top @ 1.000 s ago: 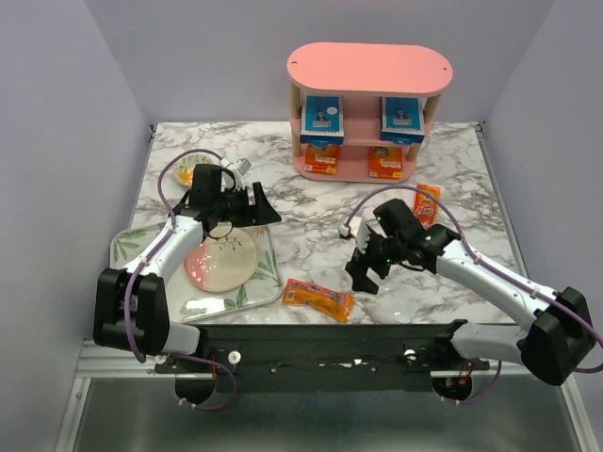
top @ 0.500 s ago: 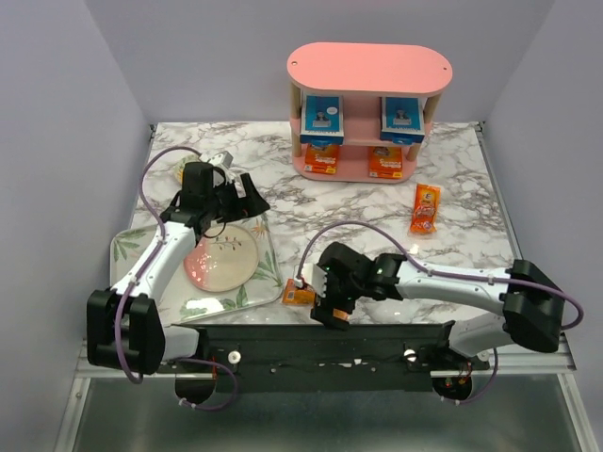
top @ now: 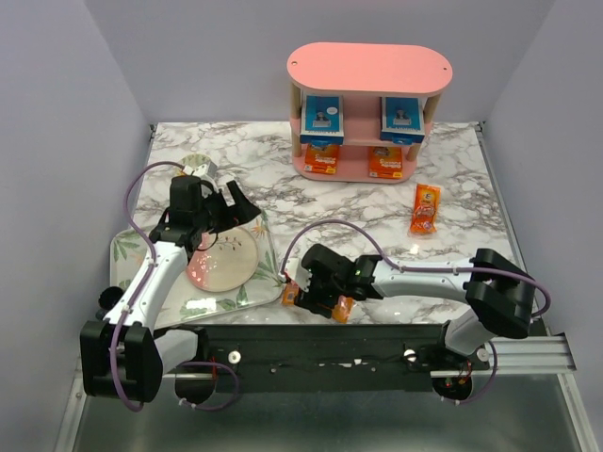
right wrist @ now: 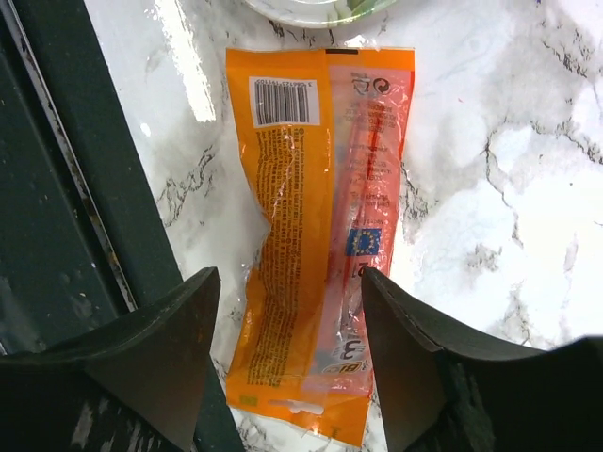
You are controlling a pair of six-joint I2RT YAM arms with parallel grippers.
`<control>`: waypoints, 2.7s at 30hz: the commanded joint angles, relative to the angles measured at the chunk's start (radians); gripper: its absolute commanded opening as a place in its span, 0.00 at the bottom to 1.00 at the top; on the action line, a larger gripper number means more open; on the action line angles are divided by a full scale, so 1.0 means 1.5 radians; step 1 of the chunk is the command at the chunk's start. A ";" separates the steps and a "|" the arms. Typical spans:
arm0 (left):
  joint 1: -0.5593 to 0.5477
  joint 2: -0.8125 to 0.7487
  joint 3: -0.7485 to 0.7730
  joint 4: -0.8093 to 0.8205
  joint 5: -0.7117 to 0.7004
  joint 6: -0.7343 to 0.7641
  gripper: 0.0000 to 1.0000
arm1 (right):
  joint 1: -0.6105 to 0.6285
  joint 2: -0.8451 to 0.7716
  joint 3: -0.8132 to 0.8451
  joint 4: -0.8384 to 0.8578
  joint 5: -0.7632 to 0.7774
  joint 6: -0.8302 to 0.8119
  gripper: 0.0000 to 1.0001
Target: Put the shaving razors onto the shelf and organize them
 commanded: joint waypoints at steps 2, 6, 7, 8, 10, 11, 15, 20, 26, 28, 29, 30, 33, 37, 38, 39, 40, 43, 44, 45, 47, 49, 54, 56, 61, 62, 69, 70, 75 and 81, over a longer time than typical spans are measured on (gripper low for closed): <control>0.005 0.001 0.000 0.041 0.006 -0.031 0.99 | 0.005 0.003 0.008 0.018 -0.023 -0.026 0.64; 0.006 0.030 0.018 0.051 0.024 -0.048 0.99 | -0.013 -0.009 0.007 0.006 -0.071 -0.048 0.58; 0.006 0.037 0.022 0.052 0.027 -0.049 0.99 | -0.024 -0.011 0.004 0.007 -0.075 -0.054 0.57; 0.006 0.042 0.031 0.054 0.030 -0.049 0.98 | -0.029 -0.011 0.002 0.007 -0.080 -0.069 0.56; 0.006 0.056 0.038 0.056 0.033 -0.053 0.98 | -0.046 -0.007 -0.004 0.002 -0.088 -0.083 0.53; 0.006 0.060 0.045 0.058 0.035 -0.053 0.98 | -0.051 -0.006 -0.006 -0.002 -0.094 -0.093 0.52; 0.007 0.073 0.053 0.062 0.040 -0.054 0.99 | -0.071 -0.015 -0.014 -0.015 -0.106 -0.110 0.39; 0.009 0.080 0.039 0.081 0.045 -0.067 0.98 | -0.078 -0.028 -0.030 -0.018 -0.100 -0.140 0.36; 0.009 0.088 0.026 0.095 0.060 -0.073 0.98 | -0.095 -0.033 -0.037 -0.018 -0.103 -0.201 0.01; 0.008 0.090 0.026 0.103 0.068 -0.069 0.98 | -0.104 -0.047 -0.026 -0.026 -0.107 -0.216 0.01; 0.009 0.089 0.026 0.107 0.072 -0.067 0.98 | -0.109 -0.057 -0.020 -0.028 -0.108 -0.229 0.01; 0.009 0.086 0.024 0.113 0.089 -0.062 0.98 | -0.116 -0.067 -0.014 -0.031 -0.112 -0.233 0.01; 0.009 0.070 0.009 0.156 0.138 -0.038 0.97 | -0.189 -0.103 0.056 -0.072 -0.173 -0.192 0.01; 0.011 0.022 -0.055 0.318 0.252 -0.086 0.99 | -0.353 -0.098 0.178 -0.124 -0.446 -0.051 0.01; 0.011 0.011 -0.096 0.431 0.271 -0.134 0.98 | -0.370 -0.095 0.198 -0.119 -0.486 -0.026 0.01; 0.011 -0.005 -0.119 0.493 0.286 -0.159 0.98 | -0.382 -0.094 0.202 -0.093 -0.522 0.027 0.01; 0.010 -0.006 -0.129 0.554 0.319 -0.167 0.98 | -0.402 -0.093 0.204 -0.074 -0.587 0.057 0.00; -0.003 0.033 -0.119 0.614 0.381 -0.204 0.98 | -0.430 -0.098 0.181 0.036 -0.686 0.198 0.01; -0.007 0.047 -0.110 0.659 0.412 -0.227 0.98 | -0.436 -0.099 0.173 0.070 -0.710 0.231 0.01; -0.013 0.074 -0.105 0.683 0.423 -0.267 0.98 | -0.440 -0.101 0.153 0.108 -0.732 0.303 0.01; -0.042 0.097 -0.089 0.734 0.437 -0.282 0.98 | -0.449 -0.100 0.137 0.224 -0.794 0.371 0.03; -0.066 0.118 -0.083 0.749 0.441 -0.284 0.98 | -0.454 -0.092 0.133 0.303 -0.840 0.462 0.06; -0.126 0.142 -0.086 0.784 0.467 -0.279 0.97 | -0.483 -0.065 0.158 0.386 -0.902 0.580 0.04; -0.135 0.143 -0.086 0.780 0.473 -0.265 0.97 | -0.501 -0.056 0.152 0.452 -0.919 0.616 0.03; -0.142 0.139 -0.077 0.777 0.450 -0.261 0.98 | -0.519 -0.055 0.131 0.459 -0.911 0.625 0.04; -0.142 0.140 -0.071 0.777 0.445 -0.261 0.98 | -0.519 -0.057 0.125 0.455 -0.908 0.623 0.04; -0.149 0.160 0.019 0.780 0.488 -0.236 0.96 | -0.519 -0.069 0.072 0.414 -0.891 0.623 0.05; -0.152 0.158 0.025 0.778 0.503 -0.201 0.95 | -0.520 -0.071 0.066 0.413 -0.891 0.624 0.05; -0.179 0.136 0.052 0.740 0.606 -0.066 0.81 | -0.519 -0.078 0.064 0.393 -0.896 0.616 0.06; -0.189 0.140 0.050 0.720 0.634 -0.006 0.65 | -0.519 -0.078 0.064 0.373 -0.895 0.604 0.06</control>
